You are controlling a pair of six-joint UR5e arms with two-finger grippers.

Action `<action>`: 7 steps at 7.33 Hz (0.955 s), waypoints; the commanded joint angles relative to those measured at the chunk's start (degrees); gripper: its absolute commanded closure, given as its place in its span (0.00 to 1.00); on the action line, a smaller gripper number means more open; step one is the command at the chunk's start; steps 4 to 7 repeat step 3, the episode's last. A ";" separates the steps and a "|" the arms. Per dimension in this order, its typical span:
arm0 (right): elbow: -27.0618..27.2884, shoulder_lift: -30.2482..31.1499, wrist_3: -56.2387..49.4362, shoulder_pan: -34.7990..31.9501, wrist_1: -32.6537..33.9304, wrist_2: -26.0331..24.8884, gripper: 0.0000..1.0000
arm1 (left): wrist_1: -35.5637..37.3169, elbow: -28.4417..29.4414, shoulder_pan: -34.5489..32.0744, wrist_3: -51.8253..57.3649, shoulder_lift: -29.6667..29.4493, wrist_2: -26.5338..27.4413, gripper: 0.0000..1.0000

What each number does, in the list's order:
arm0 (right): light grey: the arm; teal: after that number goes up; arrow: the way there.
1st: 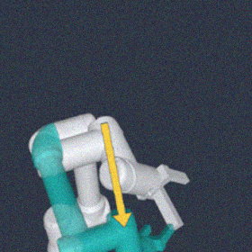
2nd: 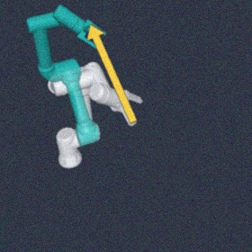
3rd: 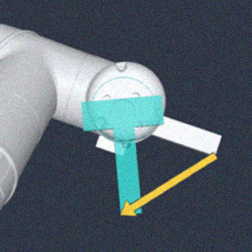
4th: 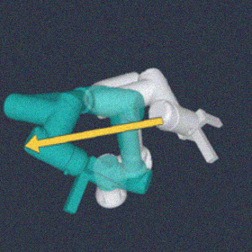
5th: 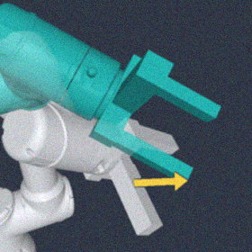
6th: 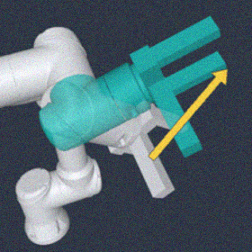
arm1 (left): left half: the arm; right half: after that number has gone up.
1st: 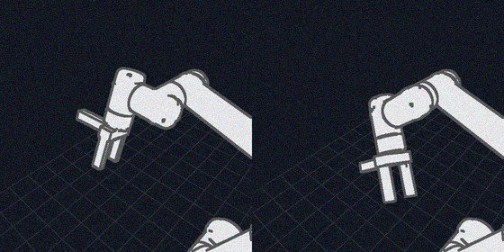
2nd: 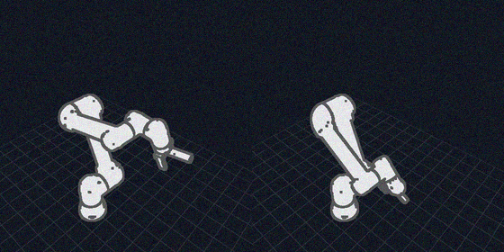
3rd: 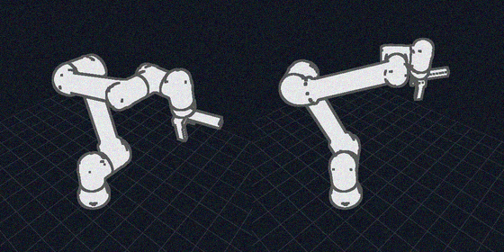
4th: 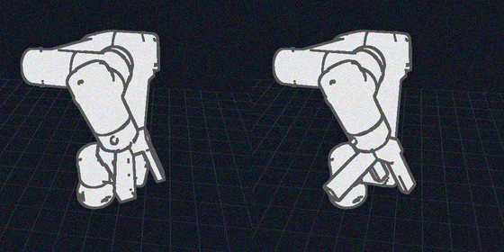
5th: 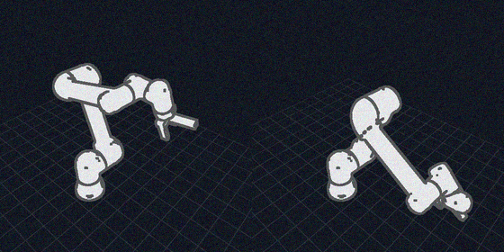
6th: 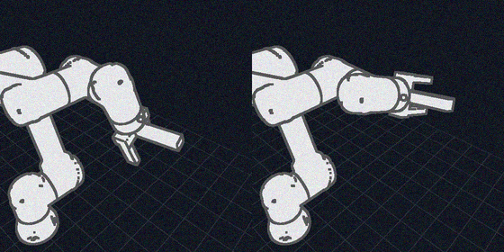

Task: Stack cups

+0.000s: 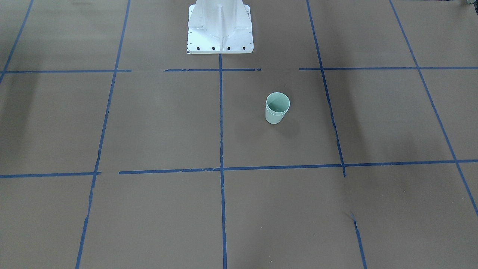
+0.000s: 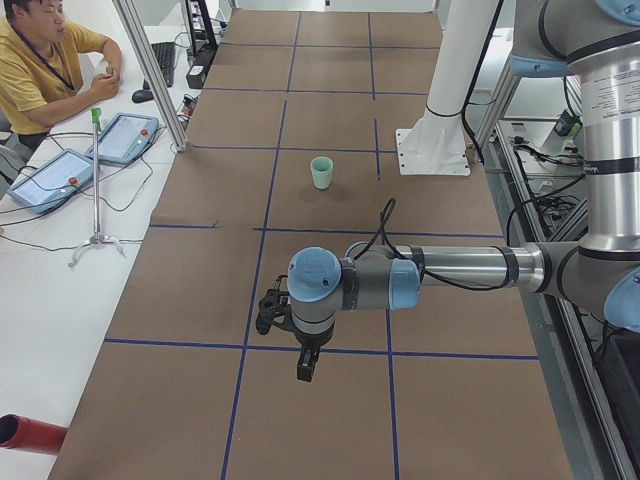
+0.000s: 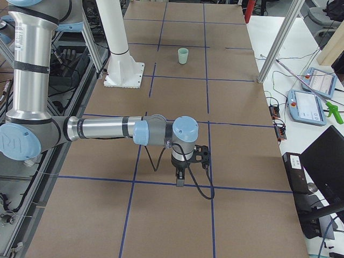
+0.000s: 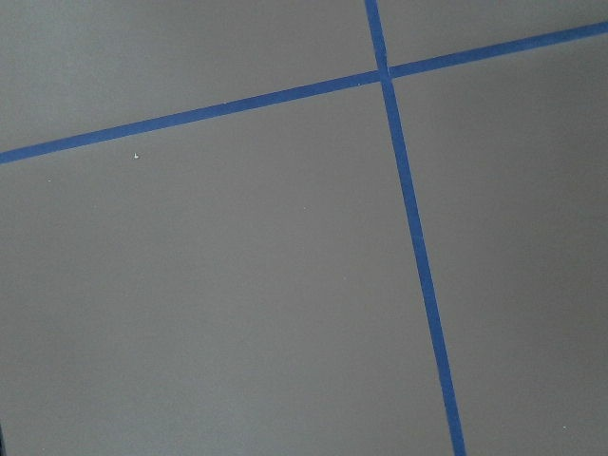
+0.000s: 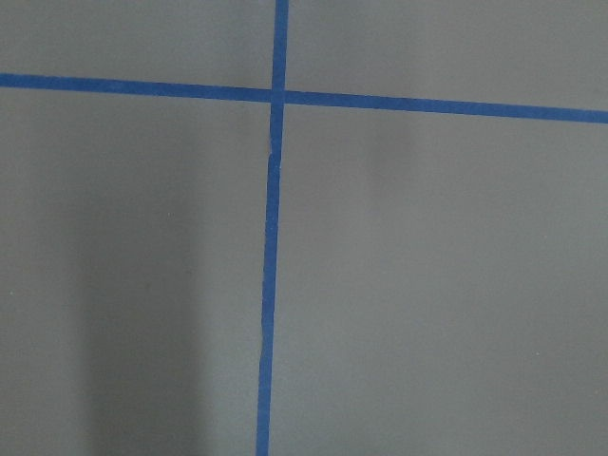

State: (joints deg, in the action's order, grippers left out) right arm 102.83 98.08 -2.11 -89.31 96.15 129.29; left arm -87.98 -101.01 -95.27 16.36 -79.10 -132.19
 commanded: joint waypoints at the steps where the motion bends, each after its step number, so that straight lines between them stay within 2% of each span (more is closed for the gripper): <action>1: 0.00 0.00 0.00 -0.07 0.00 0.00 0.00 | 0.00 0.02 0.00 -0.01 0.00 0.00 0.00; 7: 0.00 0.00 0.00 -0.07 0.00 0.00 0.00 | 0.00 -0.15 0.00 -0.10 -0.09 -0.17 0.00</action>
